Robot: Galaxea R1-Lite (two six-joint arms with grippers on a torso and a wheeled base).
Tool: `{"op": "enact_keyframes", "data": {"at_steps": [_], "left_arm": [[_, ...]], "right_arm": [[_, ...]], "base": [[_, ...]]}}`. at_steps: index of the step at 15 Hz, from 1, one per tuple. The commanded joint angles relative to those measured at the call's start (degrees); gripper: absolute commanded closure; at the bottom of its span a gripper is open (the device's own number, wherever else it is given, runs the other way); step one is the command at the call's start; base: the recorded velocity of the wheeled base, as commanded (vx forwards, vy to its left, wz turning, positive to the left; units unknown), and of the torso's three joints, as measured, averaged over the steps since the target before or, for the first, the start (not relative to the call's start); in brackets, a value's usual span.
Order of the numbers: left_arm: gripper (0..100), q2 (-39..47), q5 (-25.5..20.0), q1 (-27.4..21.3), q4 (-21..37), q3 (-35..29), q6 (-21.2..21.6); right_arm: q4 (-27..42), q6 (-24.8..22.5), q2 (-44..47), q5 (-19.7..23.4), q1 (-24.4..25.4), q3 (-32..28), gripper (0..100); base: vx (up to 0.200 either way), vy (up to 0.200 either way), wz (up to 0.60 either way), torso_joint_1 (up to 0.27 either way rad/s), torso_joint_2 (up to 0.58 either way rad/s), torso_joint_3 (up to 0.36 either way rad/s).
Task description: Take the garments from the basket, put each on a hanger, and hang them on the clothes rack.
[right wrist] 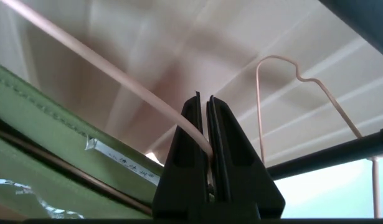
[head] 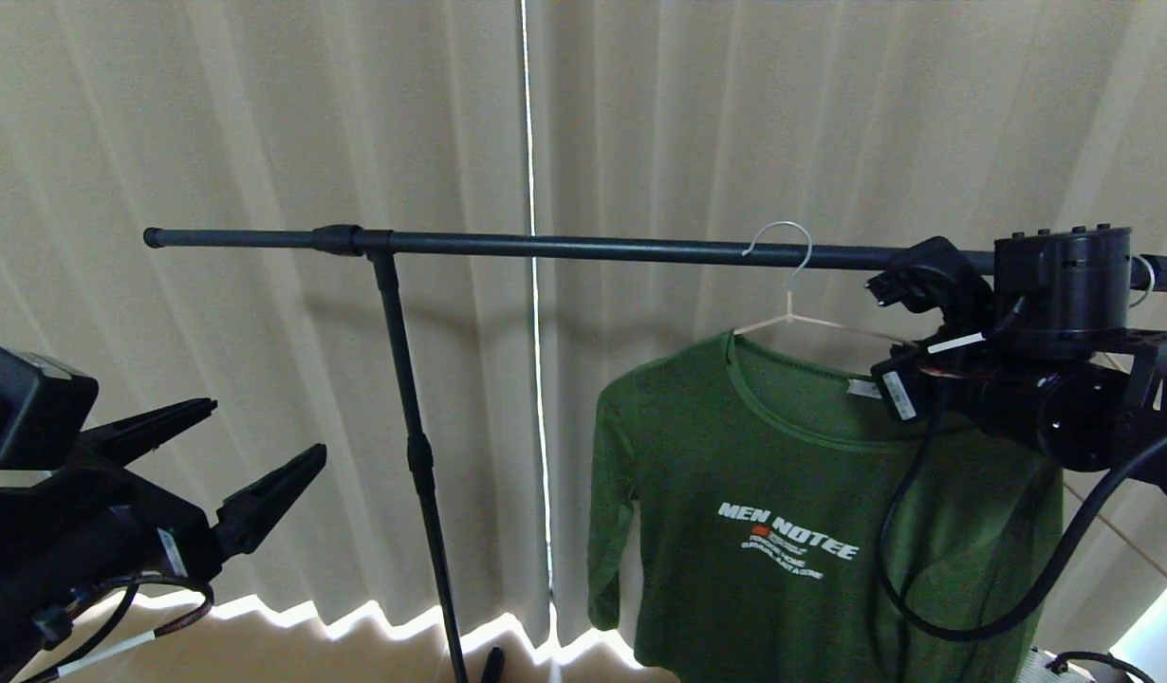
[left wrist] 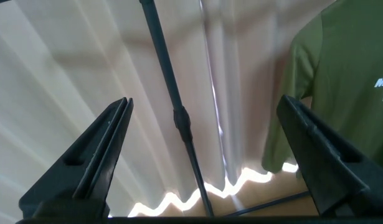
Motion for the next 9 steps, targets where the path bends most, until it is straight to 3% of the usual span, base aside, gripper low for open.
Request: {"op": "enact_keyframes", "data": {"at_steps": [1,6,9], "left_arm": [[0,0.1,0.0,0.0,0.0,0.2,0.1],[0,0.1,0.0,0.0,0.0,0.2,0.1],[0,-0.4,0.0,0.1,0.0,0.2,0.1]], "right_arm": [[-0.2,0.0,-0.4,-0.2,0.1,-0.2,100],[-0.3,-0.2,-2.0,-13.7,-0.9,0.0,100],[-0.3,-2.7,-0.6,-14.7,-0.9,0.4,100]], "base": [[0.000,0.000,0.00,0.000,0.00,0.000],[0.000,0.000,0.00,0.000,0.00,0.000],[0.000,0.000,0.00,0.000,0.00,0.000]]}}
